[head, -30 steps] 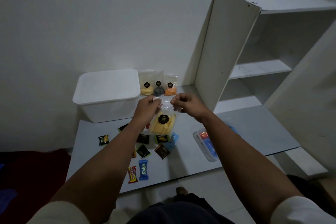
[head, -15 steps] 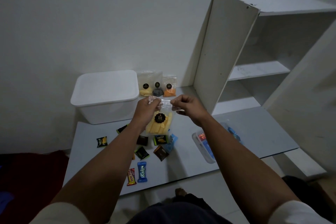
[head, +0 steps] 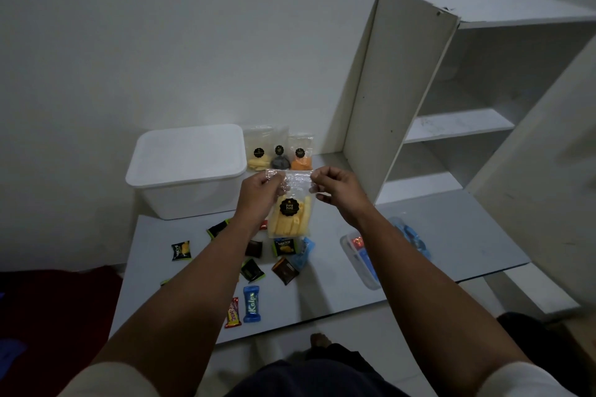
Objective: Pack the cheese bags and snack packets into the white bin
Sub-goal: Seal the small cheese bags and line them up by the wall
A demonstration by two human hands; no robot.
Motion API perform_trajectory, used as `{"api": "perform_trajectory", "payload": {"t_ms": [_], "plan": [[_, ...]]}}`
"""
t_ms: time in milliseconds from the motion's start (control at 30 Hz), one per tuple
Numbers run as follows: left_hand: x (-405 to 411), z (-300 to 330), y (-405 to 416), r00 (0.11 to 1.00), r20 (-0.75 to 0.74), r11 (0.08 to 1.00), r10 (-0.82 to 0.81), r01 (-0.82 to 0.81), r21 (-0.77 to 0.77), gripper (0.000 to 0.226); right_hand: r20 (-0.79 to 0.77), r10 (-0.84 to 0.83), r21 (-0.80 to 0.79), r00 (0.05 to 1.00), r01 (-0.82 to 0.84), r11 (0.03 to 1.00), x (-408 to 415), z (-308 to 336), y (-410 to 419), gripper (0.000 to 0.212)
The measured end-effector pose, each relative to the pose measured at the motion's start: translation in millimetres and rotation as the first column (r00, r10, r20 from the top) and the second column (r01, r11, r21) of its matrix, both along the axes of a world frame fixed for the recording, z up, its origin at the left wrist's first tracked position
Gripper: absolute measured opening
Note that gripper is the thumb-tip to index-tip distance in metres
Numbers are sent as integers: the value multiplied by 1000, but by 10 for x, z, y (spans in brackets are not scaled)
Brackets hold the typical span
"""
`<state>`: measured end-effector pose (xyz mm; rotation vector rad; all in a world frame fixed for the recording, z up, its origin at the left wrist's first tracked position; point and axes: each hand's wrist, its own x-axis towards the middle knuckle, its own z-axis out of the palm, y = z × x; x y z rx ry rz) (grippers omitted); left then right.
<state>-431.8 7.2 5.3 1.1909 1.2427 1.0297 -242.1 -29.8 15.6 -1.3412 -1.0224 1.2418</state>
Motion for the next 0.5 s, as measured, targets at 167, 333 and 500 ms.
{"api": "perform_trajectory", "payload": {"t_ms": [167, 333, 500], "plan": [[-59, -35, 3, 1000, 13, 1000, -27, 27, 9, 22, 49, -8, -4, 999, 8, 1000, 5, -7, -32, 9], [-58, -51, 8, 998, -66, 998, -16, 20, 68, 25, 85, 33, 10, 996, -34, 999, -98, -11, -20, 12], [-66, -44, -8, 998, -54, 999, -16, 18, 39, 24, 138, 23, 58, 990, -31, 998, -139, -31, 21, 15]]}}
